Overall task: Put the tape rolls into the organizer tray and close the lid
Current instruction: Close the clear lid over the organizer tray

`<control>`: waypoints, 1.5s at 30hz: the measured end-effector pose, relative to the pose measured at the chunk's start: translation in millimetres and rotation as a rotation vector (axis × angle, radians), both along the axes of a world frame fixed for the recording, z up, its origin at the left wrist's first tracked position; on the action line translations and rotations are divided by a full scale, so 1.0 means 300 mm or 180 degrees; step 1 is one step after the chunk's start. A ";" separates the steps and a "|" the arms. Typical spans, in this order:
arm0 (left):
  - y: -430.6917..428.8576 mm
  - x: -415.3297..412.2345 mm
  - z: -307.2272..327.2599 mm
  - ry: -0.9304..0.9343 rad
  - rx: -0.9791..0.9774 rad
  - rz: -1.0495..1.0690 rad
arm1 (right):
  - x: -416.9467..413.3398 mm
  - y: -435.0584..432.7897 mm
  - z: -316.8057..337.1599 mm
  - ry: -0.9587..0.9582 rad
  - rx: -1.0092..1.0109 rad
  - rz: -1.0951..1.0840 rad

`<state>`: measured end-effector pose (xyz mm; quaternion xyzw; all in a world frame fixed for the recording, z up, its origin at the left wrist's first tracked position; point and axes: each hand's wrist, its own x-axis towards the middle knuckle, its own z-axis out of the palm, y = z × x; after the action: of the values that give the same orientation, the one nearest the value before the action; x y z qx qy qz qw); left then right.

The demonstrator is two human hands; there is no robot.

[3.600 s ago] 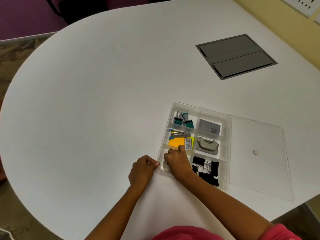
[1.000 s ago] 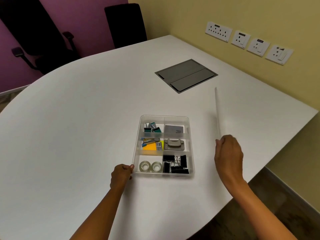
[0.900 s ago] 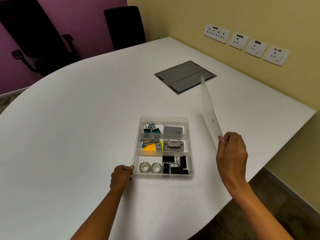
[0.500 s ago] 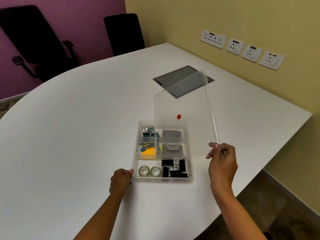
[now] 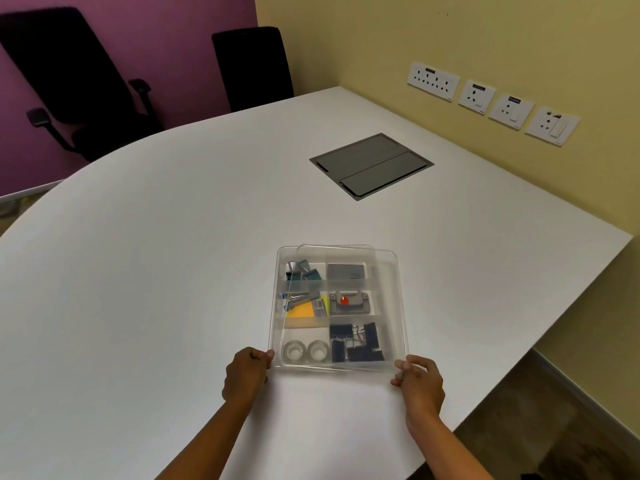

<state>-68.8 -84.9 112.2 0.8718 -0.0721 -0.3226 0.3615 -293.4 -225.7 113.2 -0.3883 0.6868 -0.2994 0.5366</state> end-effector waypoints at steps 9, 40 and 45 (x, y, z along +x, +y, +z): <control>-0.004 -0.028 0.001 0.0065 -0.0086 0.0221 | 0.039 -0.021 -0.015 0.0271 -0.0193 0.0382; -0.002 0.030 -0.031 0.0810 -0.0052 0.0206 | 0.038 -0.215 -0.018 0.0594 0.1006 0.1784; 0.000 0.065 -0.024 0.1133 0.0051 -0.0049 | 0.031 -0.231 -0.010 0.0899 0.0873 0.1956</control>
<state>-49.4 -84.8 105.1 0.8032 -0.0111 -0.4751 0.3591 -284.0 -294.9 110.2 -0.5385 0.6391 0.0273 0.5485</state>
